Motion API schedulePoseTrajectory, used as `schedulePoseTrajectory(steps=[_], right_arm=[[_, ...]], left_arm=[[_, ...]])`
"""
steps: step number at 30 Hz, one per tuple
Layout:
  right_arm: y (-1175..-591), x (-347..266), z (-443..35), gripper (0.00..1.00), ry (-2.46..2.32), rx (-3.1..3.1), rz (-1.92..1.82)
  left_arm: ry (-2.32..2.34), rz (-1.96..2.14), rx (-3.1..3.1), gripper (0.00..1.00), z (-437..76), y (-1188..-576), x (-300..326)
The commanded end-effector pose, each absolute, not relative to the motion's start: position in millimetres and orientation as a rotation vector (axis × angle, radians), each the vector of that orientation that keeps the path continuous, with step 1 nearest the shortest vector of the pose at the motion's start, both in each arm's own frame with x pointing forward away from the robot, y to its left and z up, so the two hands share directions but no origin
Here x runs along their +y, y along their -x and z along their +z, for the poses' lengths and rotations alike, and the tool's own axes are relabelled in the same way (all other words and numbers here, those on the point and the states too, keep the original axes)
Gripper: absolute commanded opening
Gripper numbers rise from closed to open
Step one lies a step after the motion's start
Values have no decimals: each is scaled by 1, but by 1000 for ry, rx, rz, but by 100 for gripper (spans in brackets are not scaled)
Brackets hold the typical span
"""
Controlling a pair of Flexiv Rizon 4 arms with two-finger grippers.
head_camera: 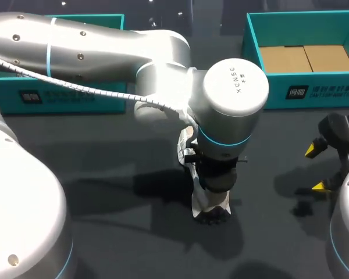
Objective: Take the shoe out of the shoebox, open the shoe tongue, remove and reinsert the insole, then place the shoe into the shoebox
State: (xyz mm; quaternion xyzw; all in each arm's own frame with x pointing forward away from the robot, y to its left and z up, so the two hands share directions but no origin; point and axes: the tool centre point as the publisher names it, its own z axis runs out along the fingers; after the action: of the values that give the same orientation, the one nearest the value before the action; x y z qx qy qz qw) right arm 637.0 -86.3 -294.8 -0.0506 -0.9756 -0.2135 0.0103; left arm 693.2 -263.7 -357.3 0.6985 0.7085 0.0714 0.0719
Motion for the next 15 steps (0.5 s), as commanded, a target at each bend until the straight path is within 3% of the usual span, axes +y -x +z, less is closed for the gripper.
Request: schedulePoseTrajectory(steps=[1, 15], right_arm=[[-635, -86, -295, 100, 161, -3049, -662], [-635, -86, -295, 100, 161, -3049, -662]], left_arm=[[-2095, 214, 2130, 38, -355, -694, -260], [-2053, 207, 2157, 70, -350, -702, -248]])
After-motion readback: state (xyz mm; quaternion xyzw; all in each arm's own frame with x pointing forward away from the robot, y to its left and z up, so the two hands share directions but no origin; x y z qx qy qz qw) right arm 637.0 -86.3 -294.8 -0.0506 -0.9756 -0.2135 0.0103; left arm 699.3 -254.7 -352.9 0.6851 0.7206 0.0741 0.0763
